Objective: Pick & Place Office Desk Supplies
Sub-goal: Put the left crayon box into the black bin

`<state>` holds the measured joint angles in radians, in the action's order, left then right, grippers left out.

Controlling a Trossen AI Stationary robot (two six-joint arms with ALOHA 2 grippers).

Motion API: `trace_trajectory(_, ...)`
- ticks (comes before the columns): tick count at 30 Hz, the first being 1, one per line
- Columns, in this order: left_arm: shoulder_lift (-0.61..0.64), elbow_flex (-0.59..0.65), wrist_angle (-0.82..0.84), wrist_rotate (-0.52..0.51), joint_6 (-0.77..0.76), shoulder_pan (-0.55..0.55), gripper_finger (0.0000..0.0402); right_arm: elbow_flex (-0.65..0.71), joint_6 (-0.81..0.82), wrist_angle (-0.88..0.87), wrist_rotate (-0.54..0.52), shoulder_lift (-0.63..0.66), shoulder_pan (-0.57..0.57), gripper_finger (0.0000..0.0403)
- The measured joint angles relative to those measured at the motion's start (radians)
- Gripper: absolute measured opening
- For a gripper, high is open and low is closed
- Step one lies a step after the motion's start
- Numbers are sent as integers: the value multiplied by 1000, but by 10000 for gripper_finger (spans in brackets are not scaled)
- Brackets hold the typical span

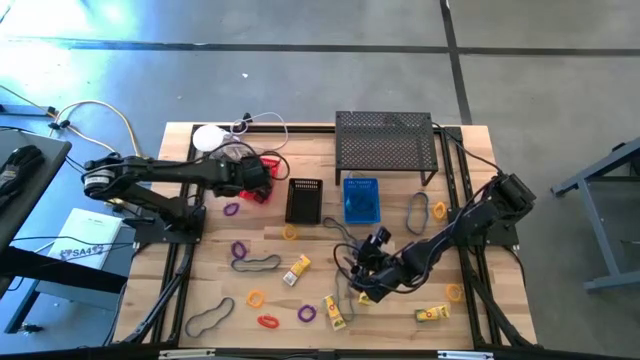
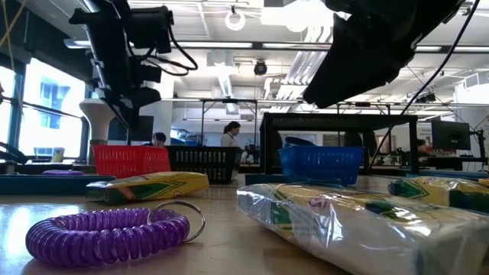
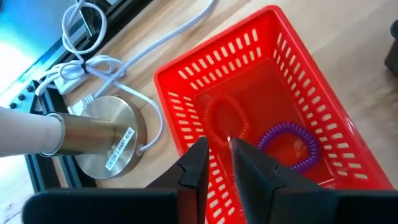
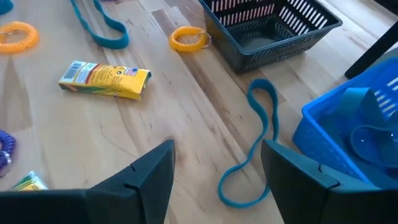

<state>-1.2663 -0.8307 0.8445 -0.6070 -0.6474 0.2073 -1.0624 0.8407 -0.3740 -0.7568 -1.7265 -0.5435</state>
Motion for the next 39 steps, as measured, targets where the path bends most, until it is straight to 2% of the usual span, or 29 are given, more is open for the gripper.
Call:
trace_trajectory(2,8,-3,11,14,3,0,64,0,-3,0,3,0,8,226)
trace_trajectory(4,29,-20,42,78,-3,-8,64,0,-8,0,6,0,15,226)
trace_trajectory(10,120,-49,47,491,77,-111,65,-1,-27,-3,9,0,29,226)
trace_trajectory(12,135,-49,27,566,70,-180,65,-1,-32,-3,16,0,30,226)
trace_trajectory(18,119,-39,-158,529,-11,-406,65,-1,-34,-2,26,-1,29,226)
trace_trajectory(24,71,-37,-274,504,127,-555,65,-1,-34,5,28,-1,29,226)
trace_trajectory(31,20,-37,-306,470,127,-586,77,-1,-60,16,27,-1,29,226)
trace_trajectory(39,-73,-36,-434,473,108,-597,169,-1,-60,34,30,-1,29,226)
